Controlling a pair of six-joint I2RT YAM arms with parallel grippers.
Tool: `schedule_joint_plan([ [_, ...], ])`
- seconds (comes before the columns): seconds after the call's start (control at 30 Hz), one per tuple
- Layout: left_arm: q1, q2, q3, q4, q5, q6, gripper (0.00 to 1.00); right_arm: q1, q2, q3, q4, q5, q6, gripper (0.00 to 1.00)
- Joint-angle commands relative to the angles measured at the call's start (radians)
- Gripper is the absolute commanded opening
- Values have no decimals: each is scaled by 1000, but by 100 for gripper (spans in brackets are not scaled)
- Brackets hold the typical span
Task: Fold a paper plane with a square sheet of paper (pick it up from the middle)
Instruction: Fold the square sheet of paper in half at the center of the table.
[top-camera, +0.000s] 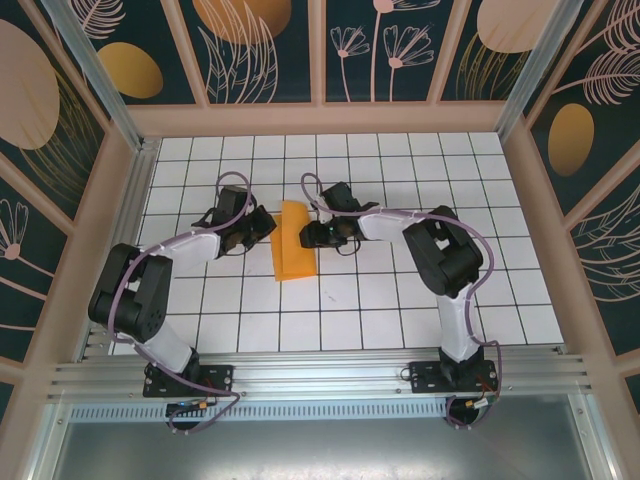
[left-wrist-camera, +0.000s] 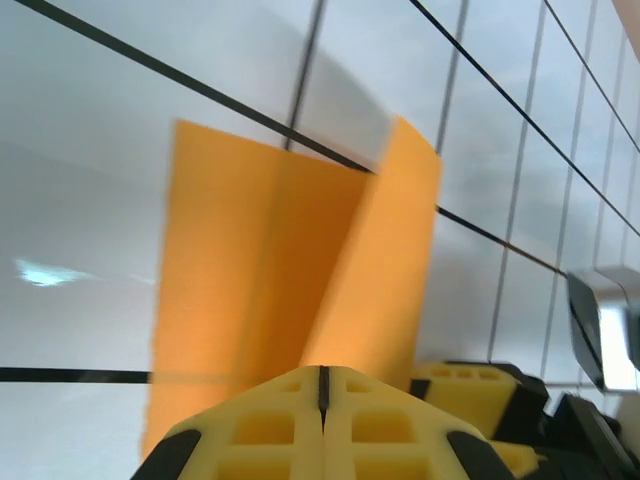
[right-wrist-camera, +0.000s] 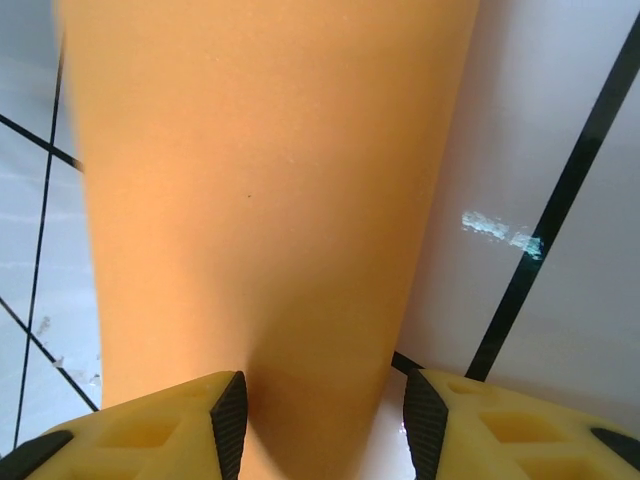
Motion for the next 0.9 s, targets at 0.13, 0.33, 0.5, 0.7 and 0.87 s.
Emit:
schedule_joint_plan([
  [0.13,4,70,-3,-114,-65,-9,3,41,54,65,-108,156,-31,49],
  [0.33,5,133,11,-124,-53,9,0,55,42,102,-131,154,-40,50],
  [0.5,4,162,5,-132,-56,17,0,68,37,124,-142,148,-44,51],
  [0.7,4,172,1,-131,-58,24,0,90,46,142,-153,184,-55,51],
  [0.87,4,169,1,-136,-70,28,0,107,63,158,-174,219,-80,51],
])
